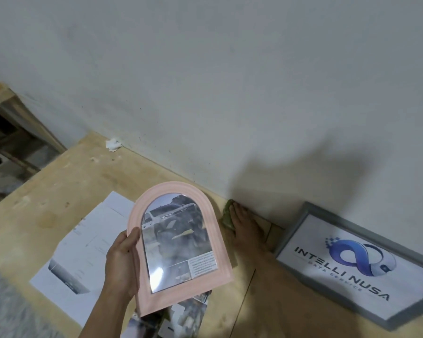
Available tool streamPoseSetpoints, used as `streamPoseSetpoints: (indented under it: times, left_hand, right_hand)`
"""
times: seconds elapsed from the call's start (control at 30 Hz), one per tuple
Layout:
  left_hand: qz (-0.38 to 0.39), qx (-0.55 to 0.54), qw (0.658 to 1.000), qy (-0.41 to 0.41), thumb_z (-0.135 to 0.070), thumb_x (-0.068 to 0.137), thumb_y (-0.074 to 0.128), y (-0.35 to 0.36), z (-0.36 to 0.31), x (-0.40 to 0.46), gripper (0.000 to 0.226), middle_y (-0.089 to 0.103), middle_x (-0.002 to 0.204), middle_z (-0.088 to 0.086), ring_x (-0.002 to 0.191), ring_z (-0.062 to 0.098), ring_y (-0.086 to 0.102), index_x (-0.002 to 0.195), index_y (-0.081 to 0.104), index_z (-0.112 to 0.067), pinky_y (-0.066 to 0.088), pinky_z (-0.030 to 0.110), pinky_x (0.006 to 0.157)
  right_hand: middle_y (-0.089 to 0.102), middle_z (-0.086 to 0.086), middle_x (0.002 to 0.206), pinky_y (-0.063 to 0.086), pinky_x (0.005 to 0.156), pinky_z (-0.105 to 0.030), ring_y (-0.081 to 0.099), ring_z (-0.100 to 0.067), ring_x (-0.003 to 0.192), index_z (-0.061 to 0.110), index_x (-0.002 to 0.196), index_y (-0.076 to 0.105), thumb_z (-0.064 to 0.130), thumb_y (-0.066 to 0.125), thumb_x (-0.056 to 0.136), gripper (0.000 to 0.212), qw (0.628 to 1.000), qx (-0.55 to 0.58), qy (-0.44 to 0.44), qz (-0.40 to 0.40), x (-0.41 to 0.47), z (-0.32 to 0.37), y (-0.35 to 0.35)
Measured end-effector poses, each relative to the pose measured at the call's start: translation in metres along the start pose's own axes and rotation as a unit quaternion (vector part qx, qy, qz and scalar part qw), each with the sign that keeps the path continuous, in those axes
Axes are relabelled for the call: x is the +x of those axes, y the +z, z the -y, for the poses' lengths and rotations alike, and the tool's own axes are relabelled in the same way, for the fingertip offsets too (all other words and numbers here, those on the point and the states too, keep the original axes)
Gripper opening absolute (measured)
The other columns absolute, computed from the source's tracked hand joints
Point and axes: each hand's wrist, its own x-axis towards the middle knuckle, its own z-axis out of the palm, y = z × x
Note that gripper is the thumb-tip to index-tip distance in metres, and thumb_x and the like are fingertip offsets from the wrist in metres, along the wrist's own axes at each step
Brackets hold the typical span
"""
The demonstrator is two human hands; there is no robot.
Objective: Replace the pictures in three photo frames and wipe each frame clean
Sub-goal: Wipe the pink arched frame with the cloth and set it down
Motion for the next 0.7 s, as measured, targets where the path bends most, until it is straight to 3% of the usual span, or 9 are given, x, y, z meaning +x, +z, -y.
streamPoseSetpoints:
  times: [0.13, 0.2, 0.23, 0.3, 0.37, 0.4, 0.5, 0.6, 0.7]
  left_hand:
    - [0.021, 0.002, 1.0, 0.003, -0.023, 0.099, 0.055, -0.003, -0.003, -0.012, 0.033, 0.071, 0.113, 0.023, 0.105, 0.044, 0.066, 0.12, 0.061, 0.002, 0.047, 0.059, 0.101]
    - [0.031, 0.007, 0.999, 0.011, -0.023, 0.1, 0.054, -0.007, -0.008, -0.021, 0.03, 0.071, 0.113, 0.024, 0.106, 0.045, 0.066, 0.117, 0.063, 0.0, 0.046, 0.06, 0.102]
    - [0.035, 0.012, 0.999, 0.014, -0.022, 0.1, 0.054, -0.008, -0.011, -0.024, 0.029, 0.071, 0.112, 0.025, 0.106, 0.045, 0.067, 0.116, 0.063, 0.0, 0.047, 0.06, 0.101]
    - [0.046, 0.023, 0.998, 0.021, -0.023, 0.1, 0.053, -0.014, -0.019, -0.038, 0.031, 0.072, 0.109, 0.025, 0.101, 0.044, 0.068, 0.117, 0.063, 0.002, 0.05, 0.059, 0.097]
    - [0.061, 0.029, 0.997, 0.035, -0.023, 0.101, 0.053, -0.021, -0.027, -0.057, 0.028, 0.073, 0.101, 0.022, 0.093, 0.04, 0.07, 0.112, 0.064, 0.001, 0.056, 0.051, 0.086]
    - [0.07, 0.03, 0.996, 0.043, -0.023, 0.101, 0.053, -0.023, -0.031, -0.068, 0.026, 0.073, 0.098, 0.021, 0.088, 0.038, 0.07, 0.108, 0.064, 0.0, 0.056, 0.047, 0.081]
    - [0.099, 0.048, 0.992, 0.06, -0.029, 0.096, 0.058, -0.027, -0.039, -0.096, 0.029, 0.069, 0.1, 0.024, 0.089, 0.038, 0.068, 0.103, 0.063, -0.001, 0.053, 0.051, 0.085]
    - [0.136, 0.053, 0.986, 0.081, -0.026, 0.099, 0.056, -0.023, -0.043, -0.131, 0.026, 0.071, 0.107, 0.026, 0.099, 0.043, 0.069, 0.103, 0.066, -0.003, 0.051, 0.057, 0.094]
    - [0.18, 0.076, 0.975, 0.102, -0.028, 0.098, 0.058, -0.003, -0.041, -0.167, 0.029, 0.071, 0.103, 0.024, 0.095, 0.042, 0.069, 0.104, 0.065, -0.001, 0.053, 0.055, 0.09]
  right_hand:
    - [-0.003, -0.009, 0.161, -0.001, 0.12, -0.034, 0.0, -0.022, 0.149, 0.006, 0.152, 0.001, 0.045, 0.028, 0.099, 0.071, 0.99, -0.047, 0.028, 0.126, 0.003, 0.006, -0.027]
    - [-0.005, -0.009, 0.161, -0.006, 0.116, -0.029, -0.004, -0.023, 0.148, 0.009, 0.152, 0.002, 0.033, 0.036, 0.101, 0.066, 0.991, 0.055, 0.041, 0.118, -0.005, 0.019, -0.047]
    - [0.001, -0.008, 0.161, -0.002, 0.115, -0.027, 0.0, -0.022, 0.148, 0.011, 0.152, 0.008, 0.027, 0.037, 0.102, 0.061, 0.984, 0.137, 0.065, 0.093, -0.012, 0.028, -0.059]
    - [0.038, 0.0, 0.146, 0.022, 0.109, -0.027, 0.034, -0.016, 0.135, 0.025, 0.139, 0.039, 0.019, 0.039, 0.101, 0.039, 0.932, 0.336, 0.121, 0.059, -0.04, 0.054, -0.086]
    - [0.059, 0.012, 0.096, 0.039, 0.084, -0.03, 0.056, -0.005, 0.086, 0.037, 0.097, 0.058, 0.014, 0.041, 0.1, 0.029, 0.878, 0.464, 0.105, 0.049, -0.078, 0.083, -0.111]
    - [0.063, 0.014, 0.082, 0.042, 0.074, -0.029, 0.058, -0.002, 0.073, 0.033, 0.09, 0.063, 0.014, 0.043, 0.1, 0.03, 0.851, 0.515, 0.09, 0.053, -0.098, 0.094, -0.12]
    - [0.074, -0.003, 0.096, 0.053, 0.072, -0.026, 0.071, -0.015, 0.086, 0.006, 0.111, 0.069, 0.02, 0.051, 0.097, 0.026, 0.783, 0.612, 0.105, 0.041, -0.15, 0.116, -0.147]
    - [0.07, -0.002, 0.08, 0.05, 0.06, -0.018, 0.065, -0.009, 0.066, 0.002, 0.106, 0.071, 0.023, 0.061, 0.091, 0.027, 0.784, 0.611, 0.105, -0.037, -0.209, 0.121, -0.174]
    - [0.075, -0.004, 0.093, 0.055, 0.078, -0.028, 0.072, -0.018, 0.085, 0.014, 0.108, 0.07, 0.017, 0.063, 0.09, 0.019, 0.822, 0.558, 0.102, -0.049, -0.262, 0.112, -0.202]
